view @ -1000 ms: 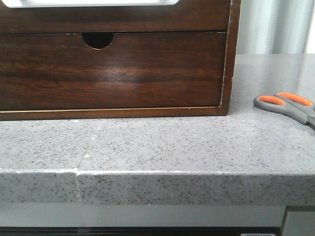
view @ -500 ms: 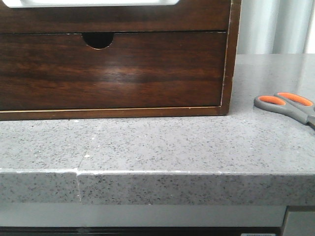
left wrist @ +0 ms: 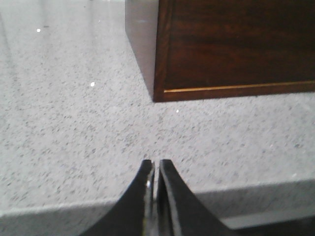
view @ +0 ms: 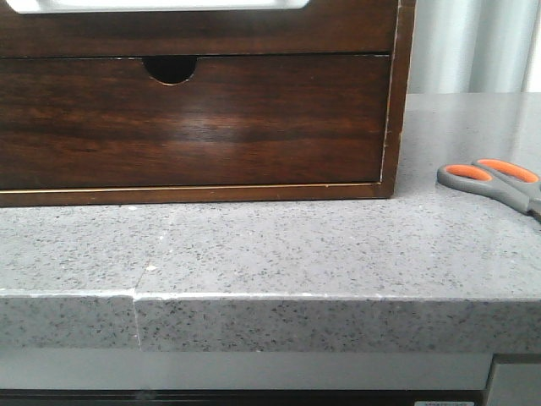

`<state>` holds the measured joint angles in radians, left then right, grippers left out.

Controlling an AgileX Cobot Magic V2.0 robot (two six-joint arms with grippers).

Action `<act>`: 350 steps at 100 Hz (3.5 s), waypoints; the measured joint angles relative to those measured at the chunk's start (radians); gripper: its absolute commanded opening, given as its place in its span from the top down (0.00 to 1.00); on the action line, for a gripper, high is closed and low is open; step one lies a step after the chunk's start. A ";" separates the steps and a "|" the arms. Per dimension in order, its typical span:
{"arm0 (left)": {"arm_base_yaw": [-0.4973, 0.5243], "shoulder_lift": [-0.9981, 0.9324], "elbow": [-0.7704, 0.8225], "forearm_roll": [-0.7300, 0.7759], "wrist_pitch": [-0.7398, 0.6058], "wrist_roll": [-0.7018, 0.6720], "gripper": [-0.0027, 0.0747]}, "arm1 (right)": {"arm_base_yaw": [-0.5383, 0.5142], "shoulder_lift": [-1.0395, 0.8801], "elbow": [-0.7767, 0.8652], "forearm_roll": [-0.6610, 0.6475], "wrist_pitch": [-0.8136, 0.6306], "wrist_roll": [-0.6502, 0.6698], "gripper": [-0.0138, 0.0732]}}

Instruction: Put scissors in drawer with both arms

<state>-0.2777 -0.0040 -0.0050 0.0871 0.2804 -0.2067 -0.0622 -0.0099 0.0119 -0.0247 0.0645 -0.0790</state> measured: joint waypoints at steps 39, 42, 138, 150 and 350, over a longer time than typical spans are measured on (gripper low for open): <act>0.000 0.000 0.000 -0.711 -0.336 -0.002 0.99 | 0.000 0.000 0.000 0.437 -0.113 0.014 0.89; 0.000 0.000 0.000 -0.759 -0.339 -0.002 0.99 | 0.000 0.000 0.000 0.470 -0.111 0.014 0.89; -0.005 0.745 -0.533 -1.503 0.211 0.466 0.58 | 0.000 0.258 -0.395 0.551 0.494 -0.054 0.34; -0.005 0.802 -0.533 -1.711 0.218 0.543 0.58 | 0.000 0.258 -0.395 0.553 0.496 -0.054 0.34; -0.007 1.118 -0.657 -1.882 0.197 0.576 0.58 | 0.000 0.258 -0.395 0.557 0.496 -0.052 0.39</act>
<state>-0.2843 1.1137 -0.6621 -1.7954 0.4779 0.3688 -0.0622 0.2476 -0.3830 0.5326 0.5607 -0.1314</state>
